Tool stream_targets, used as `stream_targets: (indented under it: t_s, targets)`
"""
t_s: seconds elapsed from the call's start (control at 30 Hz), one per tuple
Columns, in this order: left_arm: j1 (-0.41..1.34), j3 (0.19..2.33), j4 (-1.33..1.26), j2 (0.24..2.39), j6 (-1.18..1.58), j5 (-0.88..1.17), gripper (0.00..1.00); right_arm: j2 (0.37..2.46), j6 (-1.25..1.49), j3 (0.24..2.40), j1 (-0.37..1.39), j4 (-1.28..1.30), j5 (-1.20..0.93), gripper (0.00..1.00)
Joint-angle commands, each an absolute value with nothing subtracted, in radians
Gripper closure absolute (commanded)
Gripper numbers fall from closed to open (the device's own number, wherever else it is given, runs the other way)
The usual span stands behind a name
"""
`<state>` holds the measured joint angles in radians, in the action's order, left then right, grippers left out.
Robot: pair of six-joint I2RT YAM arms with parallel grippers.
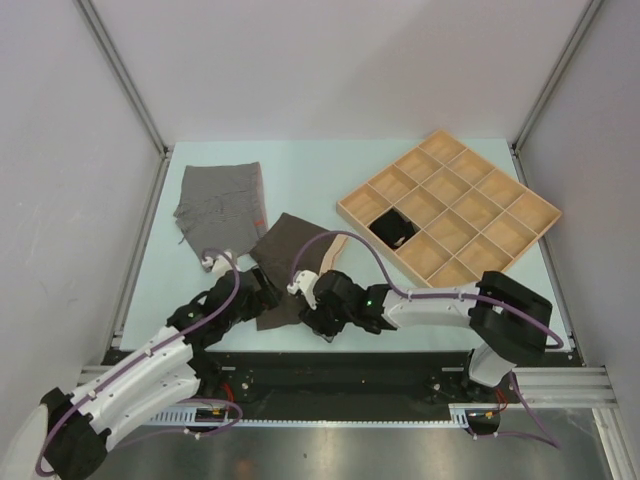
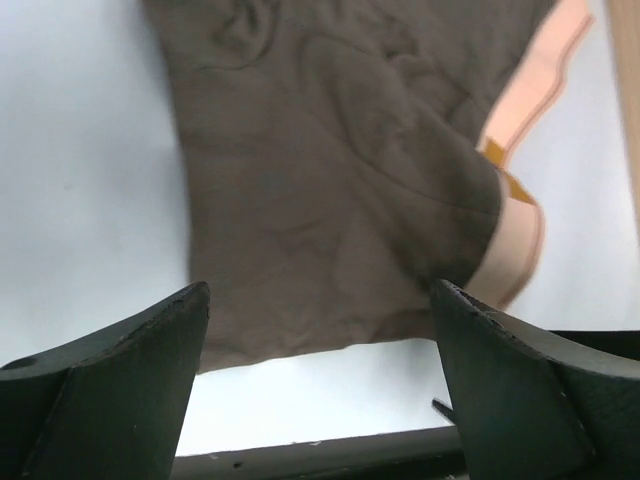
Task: Roll the underwear
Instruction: Move the underwear to the center of the board, then fold the underwear at the center of the board.
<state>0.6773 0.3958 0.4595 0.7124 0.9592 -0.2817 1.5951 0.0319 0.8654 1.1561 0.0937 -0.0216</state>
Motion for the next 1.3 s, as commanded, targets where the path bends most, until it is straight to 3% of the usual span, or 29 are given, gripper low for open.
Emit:
stream_targets:
  t_s: [0.0, 0.33, 0.47, 0.5, 0.63, 0.77, 0.9, 1.27]
  targets:
    - [0.647, 0.365, 0.512, 0.675, 0.951, -0.255, 0.07, 1.646, -0.035, 0.922, 1.173, 0.06, 0.064, 0.42]
    - [0.646, 0.379, 0.653, 0.722, 1.012, -0.305, 0.12, 1.67, -0.014, 0.917, 1.212, 0.107, 0.205, 0.5]
    - [0.646, 0.385, 0.686, 0.744, 1.029, -0.316, 0.12, 1.692, -0.008, 0.917, 1.213, 0.115, 0.207, 0.65]
    - [0.646, 0.387, 0.689, 0.742, 1.029, -0.311, 0.15, 1.7, -0.005, 0.922, 1.216, 0.115, 0.206, 0.76]
    - [0.647, 0.359, 0.69, 0.712, 1.049, -0.282, 0.24, 1.703, -0.005, 0.928, 1.238, 0.114, 0.206, 0.85]
    - [0.649, 0.328, 0.678, 0.681, 1.072, -0.262, 0.32, 1.703, 0.015, 0.93, 1.25, 0.097, 0.201, 0.85]
    - [0.647, 0.301, 0.64, 0.695, 1.078, -0.229, 0.46, 1.706, 0.026, 0.93, 1.262, 0.089, 0.199, 0.85]
    - [0.652, 0.308, 0.675, 0.713, 1.062, -0.253, 0.56, 1.683, 0.038, 0.917, 1.267, 0.081, 0.203, 0.85]
